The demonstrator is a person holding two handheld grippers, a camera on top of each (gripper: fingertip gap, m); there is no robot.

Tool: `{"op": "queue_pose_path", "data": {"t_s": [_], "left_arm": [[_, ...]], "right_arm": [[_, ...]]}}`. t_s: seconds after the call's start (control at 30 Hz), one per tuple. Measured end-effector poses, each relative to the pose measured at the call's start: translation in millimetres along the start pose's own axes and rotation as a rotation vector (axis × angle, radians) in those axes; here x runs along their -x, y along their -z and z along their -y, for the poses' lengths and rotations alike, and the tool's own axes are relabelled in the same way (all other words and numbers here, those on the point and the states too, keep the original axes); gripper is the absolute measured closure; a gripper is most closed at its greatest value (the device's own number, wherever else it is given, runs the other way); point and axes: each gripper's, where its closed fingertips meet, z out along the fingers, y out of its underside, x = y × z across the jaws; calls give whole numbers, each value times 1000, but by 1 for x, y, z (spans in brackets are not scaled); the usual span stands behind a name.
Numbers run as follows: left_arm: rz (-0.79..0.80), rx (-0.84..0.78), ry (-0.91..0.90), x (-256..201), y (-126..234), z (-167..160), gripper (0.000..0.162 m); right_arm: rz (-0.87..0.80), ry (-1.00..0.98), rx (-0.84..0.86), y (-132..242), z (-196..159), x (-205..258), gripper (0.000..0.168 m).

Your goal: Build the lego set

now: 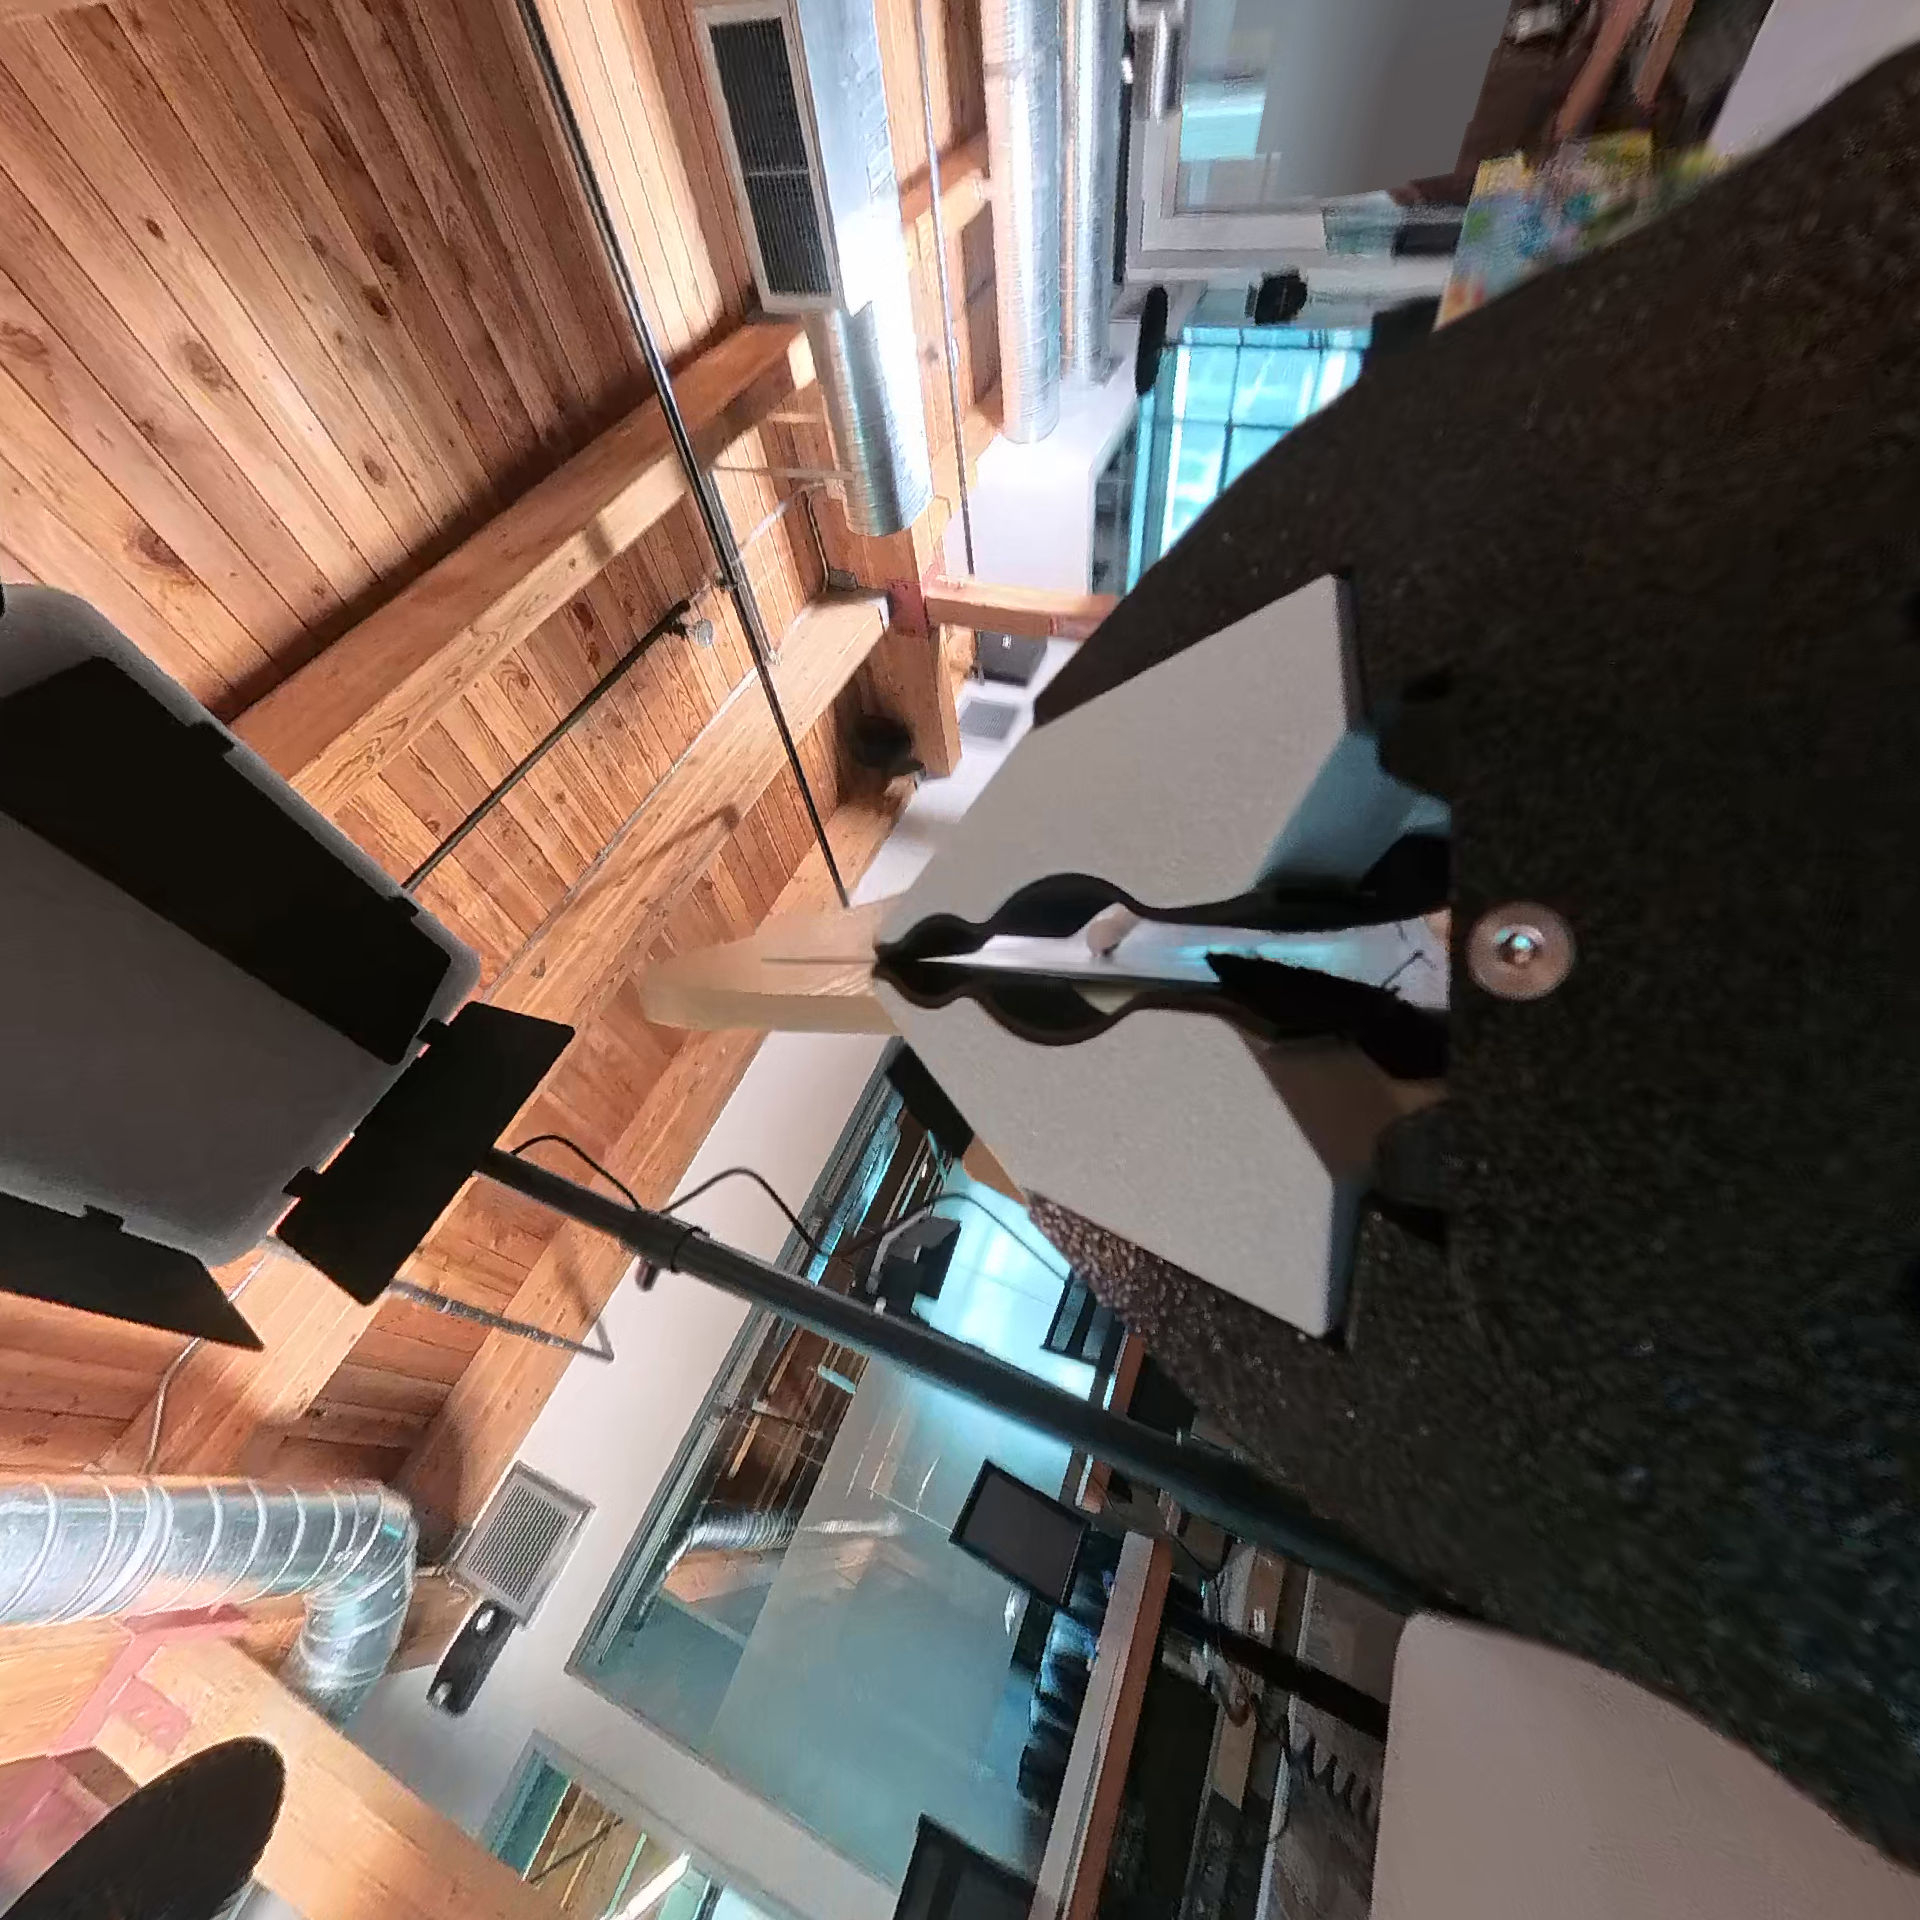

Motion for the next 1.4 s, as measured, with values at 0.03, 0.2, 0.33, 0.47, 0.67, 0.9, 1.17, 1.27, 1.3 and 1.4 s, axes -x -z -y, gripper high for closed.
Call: {"op": "queue_pose_path", "data": {"t_s": [0.03, 0.2, 0.33, 0.47, 0.67, 0.9, 1.17, 1.27, 1.3, 1.4], "left_arm": [[23, 2, -58, 1, 1, 0, 162], [147, 77, -288, 2, -2, -3, 105], [195, 34, -309, -3, 1, 11, 92], [311, -78, -476, -15, 8, 34, 101], [142, -47, -530, -101, -25, 22, 89], [-74, 282, -267, -208, -2, -127, 96], [-4, 473, -291, -261, 75, -221, 102], [-89, 495, -297, -284, 81, -237, 102], [-127, 506, -312, -290, 81, -242, 102], [-180, 526, -355, -295, 80, -252, 104]], "right_arm": [[0, -2, -1, 0, 0, 0, 157], [4, -13, -8, 0, 1, 0, 157], [-12, -123, -58, 4, 5, -11, 157], [-47, -328, -134, 14, 5, -33, 157], [-39, -550, -244, 24, 7, -50, 157], [152, -552, -368, 27, 34, -24, 157], [897, -603, 12, 14, 65, 77, 162], [1219, -620, 320, 18, 68, 114, 153], [1243, -570, 401, 15, 65, 121, 154], [1228, -398, 544, 1, 53, 133, 160]]}}
